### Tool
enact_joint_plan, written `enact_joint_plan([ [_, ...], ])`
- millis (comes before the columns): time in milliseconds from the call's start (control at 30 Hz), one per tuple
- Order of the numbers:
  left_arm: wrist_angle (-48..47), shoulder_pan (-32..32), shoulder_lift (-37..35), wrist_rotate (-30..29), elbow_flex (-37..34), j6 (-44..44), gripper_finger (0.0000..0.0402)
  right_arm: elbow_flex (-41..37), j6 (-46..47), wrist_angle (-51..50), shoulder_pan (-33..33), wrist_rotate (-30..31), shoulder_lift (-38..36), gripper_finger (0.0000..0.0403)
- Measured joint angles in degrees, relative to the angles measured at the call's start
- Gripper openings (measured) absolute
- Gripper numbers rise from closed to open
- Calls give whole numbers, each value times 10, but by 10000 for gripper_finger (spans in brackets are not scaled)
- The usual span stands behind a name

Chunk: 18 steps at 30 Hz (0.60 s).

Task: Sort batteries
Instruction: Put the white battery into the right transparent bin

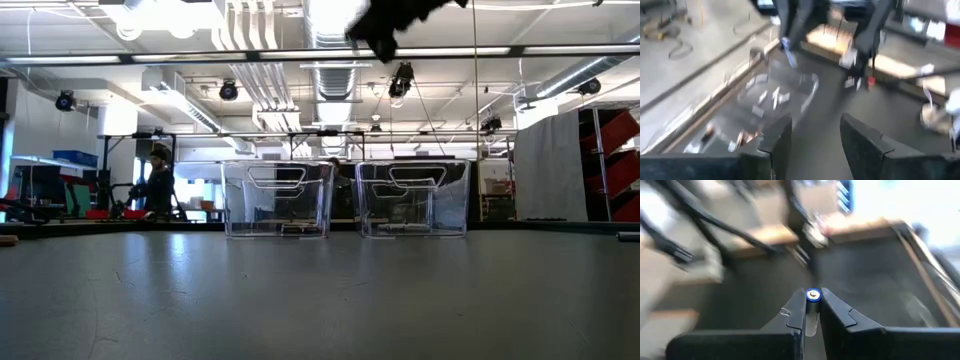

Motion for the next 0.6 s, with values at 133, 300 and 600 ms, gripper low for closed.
enact_joint_plan([
  [133,-134,-32,-1,-1,26,-86,155,0,-81,-132,-37,95,24,28],
  [300,-216,-59,-1,-1,17,-169,152,0,-107,-196,-72,109,80,28],
  [600,-271,-90,0,27,-2,-237,151,0,-203,-230,-98,218,211,28],
])
